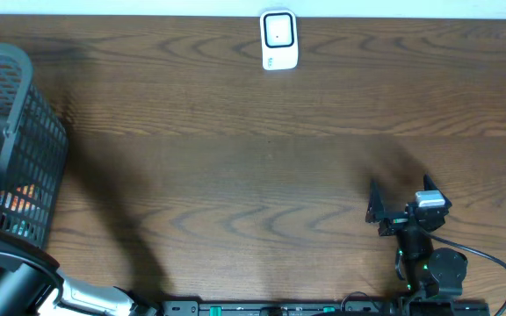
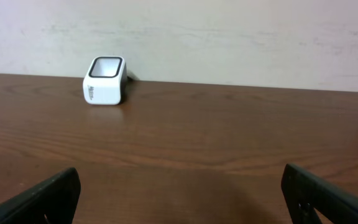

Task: Scan the item barcode
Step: 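Grasp the mint-green snack pouch in the basket with the left gripper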

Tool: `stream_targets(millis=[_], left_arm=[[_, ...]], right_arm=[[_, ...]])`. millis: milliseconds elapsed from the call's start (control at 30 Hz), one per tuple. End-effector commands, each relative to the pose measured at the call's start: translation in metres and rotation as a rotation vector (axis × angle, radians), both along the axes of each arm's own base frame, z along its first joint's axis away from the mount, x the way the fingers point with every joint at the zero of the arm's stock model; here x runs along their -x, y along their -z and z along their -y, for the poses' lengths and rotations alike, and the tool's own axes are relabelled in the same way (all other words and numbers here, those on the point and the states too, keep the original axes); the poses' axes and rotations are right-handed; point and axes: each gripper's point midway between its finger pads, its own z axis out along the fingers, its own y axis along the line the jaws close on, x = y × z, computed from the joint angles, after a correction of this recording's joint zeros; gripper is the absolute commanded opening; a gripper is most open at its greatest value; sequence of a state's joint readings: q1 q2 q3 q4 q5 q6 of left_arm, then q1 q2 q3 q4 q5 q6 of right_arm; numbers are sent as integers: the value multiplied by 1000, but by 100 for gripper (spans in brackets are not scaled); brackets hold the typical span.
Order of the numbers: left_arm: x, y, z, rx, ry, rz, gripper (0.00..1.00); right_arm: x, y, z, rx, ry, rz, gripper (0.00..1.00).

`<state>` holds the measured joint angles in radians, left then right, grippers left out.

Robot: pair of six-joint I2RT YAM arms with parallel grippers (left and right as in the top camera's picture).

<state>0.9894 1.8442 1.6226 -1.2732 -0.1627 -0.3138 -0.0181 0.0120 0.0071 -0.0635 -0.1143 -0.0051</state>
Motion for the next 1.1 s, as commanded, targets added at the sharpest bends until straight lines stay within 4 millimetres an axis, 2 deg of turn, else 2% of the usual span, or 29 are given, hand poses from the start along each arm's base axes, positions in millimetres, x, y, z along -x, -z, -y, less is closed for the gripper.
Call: stream_targets(millis=[0,133,300,333,367,500,567,700,733,833,1000,1033,1067], left_arm=[[4,31,11,73,2,-20,89],[-6,45,12,78,1,37,89],[-13,46,1,32,3,66,90],[-16,46,-3,18,3,76,97],[-17,46,-5,11,4,80,98],[-21,45,-11,-14,5,96,98],[-21,46,-10,-13,5,95,94],[-17,52,-5,8,4,82,94],[-15,54,-2,16,3,77,92],[-9,69,8,46,2,57,79],[-3,87,20,79,-11,49,78],[-4,88,21,85,-11,58,74],[-6,88,23,93,-11,69,54]], right_arm=[[0,0,-1,7,-2,1,99],[0,0,-1,7,-2,1,99],[0,0,-1,7,-2,1,99],[0,0,-1,7,-2,1,99],[0,0,-1,7,-2,1,99],[0,0,-1,7,-2,1,99],[0,0,-1,7,-2,1,99],[0,0,-1,7,-2,1,99],[0,0,-1,7,-2,1,99],[0,0,-1,7,-2,1,99],[0,0,-1,7,-2,1,99],[0,0,-1,7,-2,1,99],[0,0,-1,7,-2,1,99]])
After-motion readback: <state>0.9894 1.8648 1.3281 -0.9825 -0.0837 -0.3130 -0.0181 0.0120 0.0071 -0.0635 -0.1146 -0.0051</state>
